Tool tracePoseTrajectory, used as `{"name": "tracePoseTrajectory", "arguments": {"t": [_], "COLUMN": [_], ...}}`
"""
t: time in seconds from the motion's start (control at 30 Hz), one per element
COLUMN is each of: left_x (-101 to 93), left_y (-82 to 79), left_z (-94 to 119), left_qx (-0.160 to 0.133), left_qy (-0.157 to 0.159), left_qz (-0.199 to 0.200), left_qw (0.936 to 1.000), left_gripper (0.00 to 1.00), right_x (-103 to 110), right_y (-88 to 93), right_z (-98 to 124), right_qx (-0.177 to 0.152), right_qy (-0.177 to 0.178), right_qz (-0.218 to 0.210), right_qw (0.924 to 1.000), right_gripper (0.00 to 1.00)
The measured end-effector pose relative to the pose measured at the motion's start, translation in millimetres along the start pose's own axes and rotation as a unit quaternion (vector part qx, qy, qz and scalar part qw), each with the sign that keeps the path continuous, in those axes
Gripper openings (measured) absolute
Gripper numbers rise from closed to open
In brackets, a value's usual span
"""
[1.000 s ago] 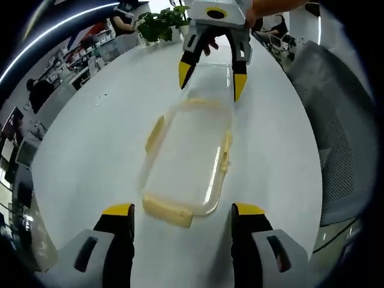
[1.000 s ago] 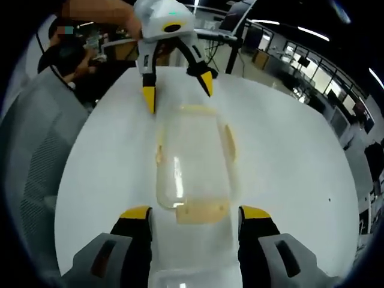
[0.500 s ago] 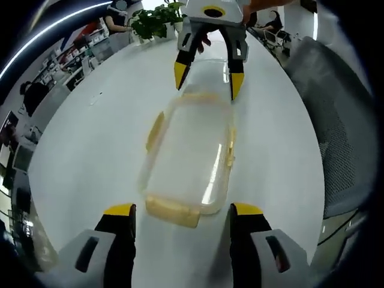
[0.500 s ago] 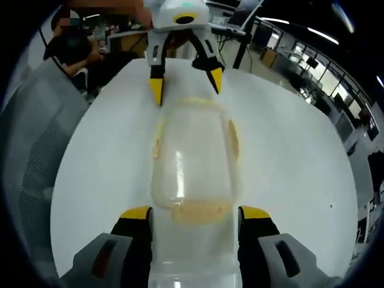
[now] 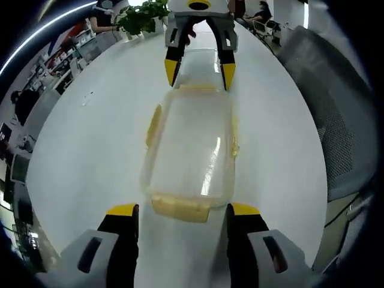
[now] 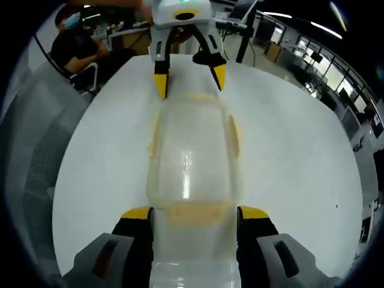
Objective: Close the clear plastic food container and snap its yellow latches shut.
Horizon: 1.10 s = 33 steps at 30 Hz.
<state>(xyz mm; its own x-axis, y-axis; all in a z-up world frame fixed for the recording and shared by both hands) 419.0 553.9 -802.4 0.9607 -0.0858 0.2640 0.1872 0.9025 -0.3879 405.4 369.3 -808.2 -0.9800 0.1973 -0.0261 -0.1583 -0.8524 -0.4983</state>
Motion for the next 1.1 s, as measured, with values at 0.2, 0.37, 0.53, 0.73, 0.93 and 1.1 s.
{"name": "tracePoseTrajectory", "arguments": {"t": [0.2, 0.37, 0.53, 0.73, 0.93, 1.1], "left_x": [-0.4, 0.8, 3.3, -0.5, -7.0, -4.8], "left_y": [0.7, 1.3, 1.2, -0.4, -3.0, -3.4], "left_z": [-3.4, -4.2, -5.0, -5.0, -6.3, -5.4], "left_qx": [0.006, 0.004, 0.003, 0.000, -0.004, 0.000], "left_qy": [0.018, 0.027, 0.032, 0.053, 0.073, 0.071], "left_qz": [-0.013, -0.016, -0.023, -0.026, -0.025, -0.025], "left_qw": [0.9997, 0.9995, 0.9992, 0.9983, 0.9970, 0.9972], "left_gripper": [0.53, 0.52, 0.53, 0.48, 0.39, 0.39], "right_x": [1.6, 1.8, 0.7, 0.4, 2.8, 1.8], "right_y": [2.6, 4.0, 3.7, 3.7, 4.4, 3.6], "right_z": [-3.4, -4.6, -5.5, -5.4, -6.7, -7.6], "right_qx": [0.017, 0.023, 0.029, 0.031, 0.040, 0.056], "right_qy": [-0.015, -0.019, -0.024, -0.027, -0.040, -0.037], "right_qz": [-0.007, -0.007, -0.007, -0.007, -0.017, -0.014], "right_qw": [0.9997, 0.9995, 0.9993, 0.9991, 0.9982, 0.9977], "right_gripper": [0.54, 0.54, 0.53, 0.53, 0.48, 0.48]}}
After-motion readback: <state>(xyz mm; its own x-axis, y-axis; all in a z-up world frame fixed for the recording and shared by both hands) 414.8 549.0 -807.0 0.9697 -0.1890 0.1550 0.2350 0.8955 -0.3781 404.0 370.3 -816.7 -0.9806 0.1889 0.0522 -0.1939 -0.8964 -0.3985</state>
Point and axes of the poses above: the point that each gripper's makers call its tool centre point, and the gripper's own axes: z roughly backward along the fingers, x roughly to its left, y roughly out of its underside, the point moved 3 cm from there along z, roughly backward along the fingers, and after that the axes turned 9 degrees about -z, right-handed, at the moved point
